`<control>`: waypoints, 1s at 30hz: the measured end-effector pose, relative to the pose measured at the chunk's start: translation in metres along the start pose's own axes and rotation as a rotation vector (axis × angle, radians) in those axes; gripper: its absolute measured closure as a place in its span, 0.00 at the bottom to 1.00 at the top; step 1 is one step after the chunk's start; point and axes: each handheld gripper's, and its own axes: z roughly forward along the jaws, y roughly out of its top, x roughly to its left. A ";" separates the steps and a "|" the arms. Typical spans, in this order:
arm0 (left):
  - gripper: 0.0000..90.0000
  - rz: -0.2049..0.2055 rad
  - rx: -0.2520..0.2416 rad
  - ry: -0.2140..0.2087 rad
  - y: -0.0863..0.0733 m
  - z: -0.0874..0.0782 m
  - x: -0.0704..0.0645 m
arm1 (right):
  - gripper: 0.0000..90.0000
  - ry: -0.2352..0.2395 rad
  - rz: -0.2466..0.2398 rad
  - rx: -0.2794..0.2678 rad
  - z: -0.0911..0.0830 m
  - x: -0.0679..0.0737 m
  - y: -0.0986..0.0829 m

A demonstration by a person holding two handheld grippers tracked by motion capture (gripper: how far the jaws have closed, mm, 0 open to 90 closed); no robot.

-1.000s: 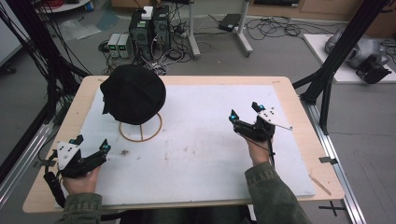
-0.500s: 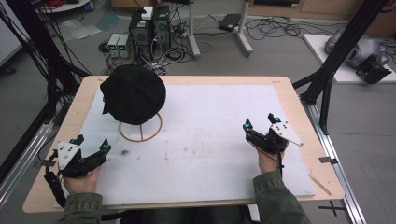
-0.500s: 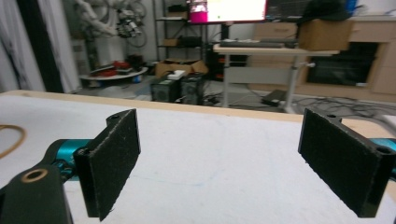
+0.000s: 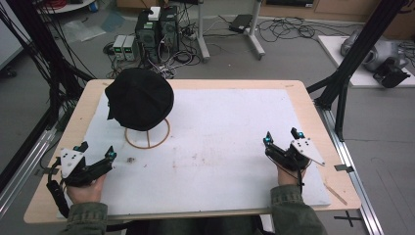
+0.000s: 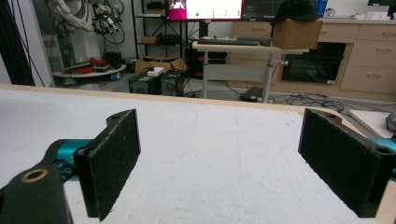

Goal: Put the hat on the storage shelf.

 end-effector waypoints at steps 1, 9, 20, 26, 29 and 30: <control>0.17 0.000 0.000 -0.001 0.000 0.000 0.000 | 0.13 0.000 0.004 0.002 0.000 -0.001 -0.001; 0.17 -0.010 0.002 -0.008 -0.001 0.003 0.001 | 0.13 -0.047 0.039 -0.013 -0.004 -0.012 -0.005; 0.17 -0.011 0.007 -0.015 -0.001 0.005 0.000 | 0.13 -0.032 0.046 0.009 -0.002 -0.014 -0.009; 0.17 -0.015 0.014 -0.020 -0.002 0.006 0.000 | 0.13 -0.002 0.038 0.021 0.000 -0.011 -0.010; 0.17 -0.013 0.020 -0.022 -0.002 0.006 0.000 | 0.13 0.003 0.038 0.028 0.001 -0.010 -0.010; 0.17 -0.013 0.021 -0.022 -0.002 0.007 0.000 | 0.13 0.004 0.036 0.027 0.001 -0.010 -0.010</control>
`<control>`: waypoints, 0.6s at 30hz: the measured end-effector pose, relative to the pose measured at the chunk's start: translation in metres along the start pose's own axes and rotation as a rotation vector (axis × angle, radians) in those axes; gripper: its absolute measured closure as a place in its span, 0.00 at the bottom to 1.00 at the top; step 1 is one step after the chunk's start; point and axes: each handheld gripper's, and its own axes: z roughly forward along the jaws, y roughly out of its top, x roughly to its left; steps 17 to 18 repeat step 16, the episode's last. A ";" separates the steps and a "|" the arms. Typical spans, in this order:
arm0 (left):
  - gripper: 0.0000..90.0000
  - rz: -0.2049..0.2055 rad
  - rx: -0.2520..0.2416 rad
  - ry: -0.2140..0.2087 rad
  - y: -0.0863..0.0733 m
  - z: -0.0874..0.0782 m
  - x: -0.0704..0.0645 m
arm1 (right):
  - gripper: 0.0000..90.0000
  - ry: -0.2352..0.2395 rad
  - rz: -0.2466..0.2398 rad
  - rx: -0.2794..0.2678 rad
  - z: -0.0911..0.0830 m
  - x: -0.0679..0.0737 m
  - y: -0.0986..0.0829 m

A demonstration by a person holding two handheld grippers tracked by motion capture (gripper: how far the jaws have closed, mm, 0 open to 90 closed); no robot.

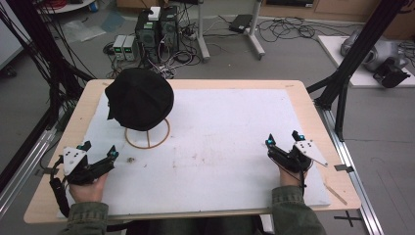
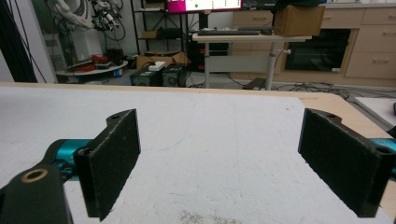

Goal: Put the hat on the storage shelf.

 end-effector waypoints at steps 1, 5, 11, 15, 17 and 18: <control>0.17 -0.004 -0.002 -0.001 0.000 0.000 0.000 | 0.13 0.002 0.005 0.003 0.000 0.000 0.000; 0.17 -0.008 0.005 -0.003 0.000 0.001 0.000 | 0.14 0.006 0.005 0.005 0.001 0.000 -0.001; 0.17 -0.009 0.006 -0.006 -0.001 0.002 0.000 | 0.13 0.012 0.013 0.015 0.001 0.000 -0.001; 0.17 -0.011 0.009 -0.004 -0.001 0.002 0.000 | 0.14 0.013 0.008 0.011 0.002 0.000 -0.001; 0.17 -0.011 0.009 -0.004 -0.001 0.002 0.001 | 0.14 0.014 0.004 0.012 0.002 0.000 -0.001; 0.17 -0.011 0.009 -0.004 -0.001 0.002 0.001 | 0.14 0.014 0.004 0.012 0.002 0.000 -0.001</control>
